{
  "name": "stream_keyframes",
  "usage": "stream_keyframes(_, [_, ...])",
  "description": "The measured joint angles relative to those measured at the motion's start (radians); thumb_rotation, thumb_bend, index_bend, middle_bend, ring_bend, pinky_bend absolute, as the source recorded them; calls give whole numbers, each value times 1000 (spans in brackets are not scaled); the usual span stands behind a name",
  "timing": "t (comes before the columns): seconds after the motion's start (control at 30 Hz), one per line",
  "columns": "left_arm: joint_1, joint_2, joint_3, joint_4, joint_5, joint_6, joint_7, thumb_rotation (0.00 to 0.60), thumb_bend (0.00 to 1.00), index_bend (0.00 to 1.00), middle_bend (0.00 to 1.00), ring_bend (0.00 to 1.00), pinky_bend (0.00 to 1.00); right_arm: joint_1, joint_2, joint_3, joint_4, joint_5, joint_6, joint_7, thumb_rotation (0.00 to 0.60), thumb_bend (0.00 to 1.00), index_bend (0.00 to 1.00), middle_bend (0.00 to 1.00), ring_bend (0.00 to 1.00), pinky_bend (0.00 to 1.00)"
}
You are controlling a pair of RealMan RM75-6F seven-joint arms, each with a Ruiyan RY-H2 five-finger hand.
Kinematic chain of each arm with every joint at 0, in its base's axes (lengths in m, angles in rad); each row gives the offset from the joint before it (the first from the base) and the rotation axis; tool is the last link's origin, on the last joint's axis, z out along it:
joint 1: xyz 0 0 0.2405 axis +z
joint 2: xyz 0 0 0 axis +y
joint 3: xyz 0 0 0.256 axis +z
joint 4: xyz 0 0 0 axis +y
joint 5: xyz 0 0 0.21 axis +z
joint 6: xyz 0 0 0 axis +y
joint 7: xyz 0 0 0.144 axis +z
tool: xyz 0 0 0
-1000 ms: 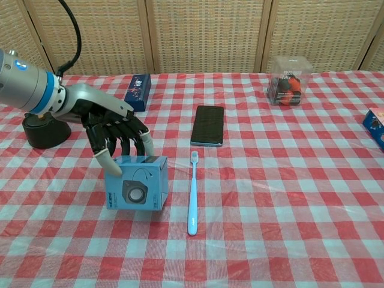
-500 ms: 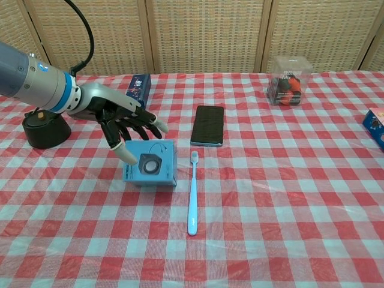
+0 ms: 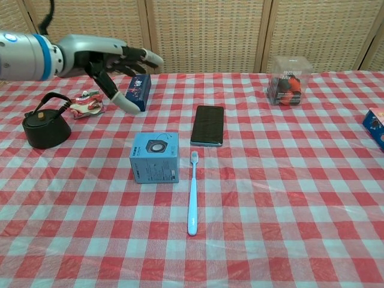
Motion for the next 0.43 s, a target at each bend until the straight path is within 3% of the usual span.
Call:
stream_keyframes(0.2, [129, 29, 26, -43, 80, 284, 115, 600, 0, 0, 0, 0, 0, -6, 7, -3, -10, -17, 16, 17, 600, 0, 29, 0, 0, 0])
stream_keyframes(0.43, [368, 76, 107, -89, 167, 605, 187, 600, 0, 0, 0, 0, 0, -13, 18, -9, -24, -41, 34, 39, 600, 0, 29, 0, 0, 0])
